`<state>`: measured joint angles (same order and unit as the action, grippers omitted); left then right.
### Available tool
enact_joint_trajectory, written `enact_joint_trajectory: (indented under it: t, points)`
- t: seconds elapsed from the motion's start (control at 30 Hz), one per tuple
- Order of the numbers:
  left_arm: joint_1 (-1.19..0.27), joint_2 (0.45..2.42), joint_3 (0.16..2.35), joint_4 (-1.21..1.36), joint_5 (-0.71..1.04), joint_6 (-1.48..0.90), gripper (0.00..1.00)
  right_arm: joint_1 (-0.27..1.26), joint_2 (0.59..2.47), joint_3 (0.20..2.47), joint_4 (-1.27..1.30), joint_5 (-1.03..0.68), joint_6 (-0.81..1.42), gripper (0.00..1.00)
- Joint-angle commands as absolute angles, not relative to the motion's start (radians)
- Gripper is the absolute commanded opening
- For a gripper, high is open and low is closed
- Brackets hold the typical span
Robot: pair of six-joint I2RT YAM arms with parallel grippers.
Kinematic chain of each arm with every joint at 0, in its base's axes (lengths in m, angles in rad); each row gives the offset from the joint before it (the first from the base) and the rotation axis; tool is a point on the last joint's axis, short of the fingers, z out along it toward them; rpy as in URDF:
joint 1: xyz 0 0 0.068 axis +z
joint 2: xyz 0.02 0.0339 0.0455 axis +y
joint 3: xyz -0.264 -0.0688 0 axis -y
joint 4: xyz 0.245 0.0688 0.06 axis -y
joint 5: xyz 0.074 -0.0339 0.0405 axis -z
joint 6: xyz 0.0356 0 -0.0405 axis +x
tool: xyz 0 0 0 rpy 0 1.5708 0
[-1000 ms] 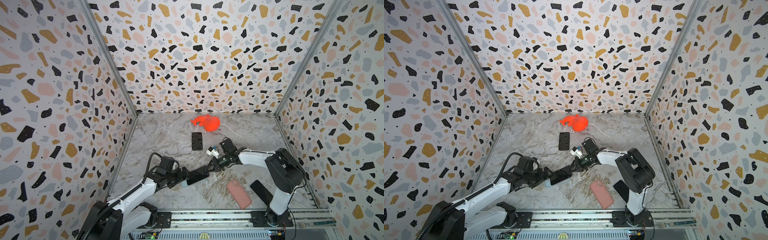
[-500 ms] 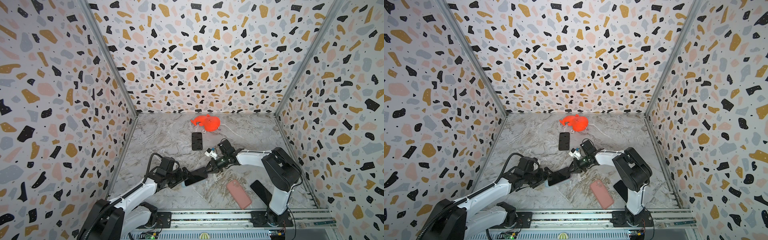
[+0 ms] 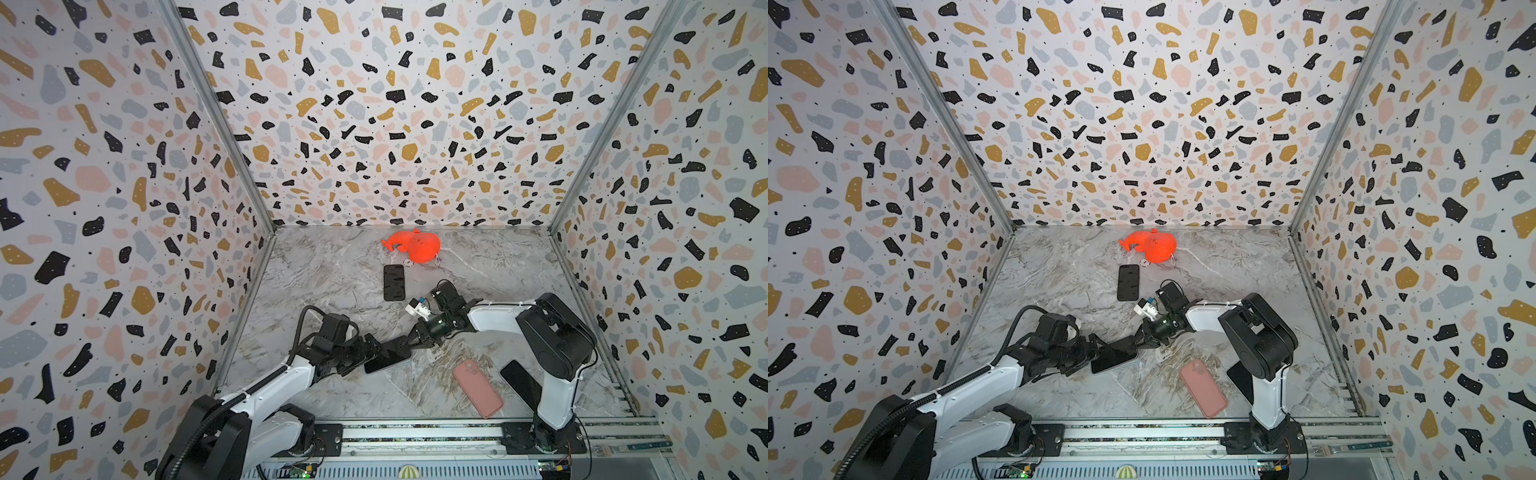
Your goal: Put the phone into the phone case
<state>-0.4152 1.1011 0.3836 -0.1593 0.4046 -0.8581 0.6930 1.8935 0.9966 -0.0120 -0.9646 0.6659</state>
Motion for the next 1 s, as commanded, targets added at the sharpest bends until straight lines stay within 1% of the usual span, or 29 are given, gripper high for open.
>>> enact_joint_trajectory:
  t: [0.0,0.6,0.67,0.97]
  points:
    - [-0.412,1.106,0.362,-0.123,0.418,-0.866,0.91,0.717,1.940,0.996,-0.100,-0.812,0.678,0.00]
    - [-0.413,1.104,0.336,-0.073,0.428,-0.877,0.89,0.742,1.981,1.003,-0.078,-0.791,0.683,0.00]
    - [-0.416,1.103,0.333,-0.063,0.430,-0.911,0.89,0.748,1.985,1.004,-0.075,-0.790,0.686,0.00]
    - [-0.428,1.104,0.330,-0.040,0.429,-0.928,0.89,0.772,1.987,0.997,-0.055,-0.770,0.703,0.00]
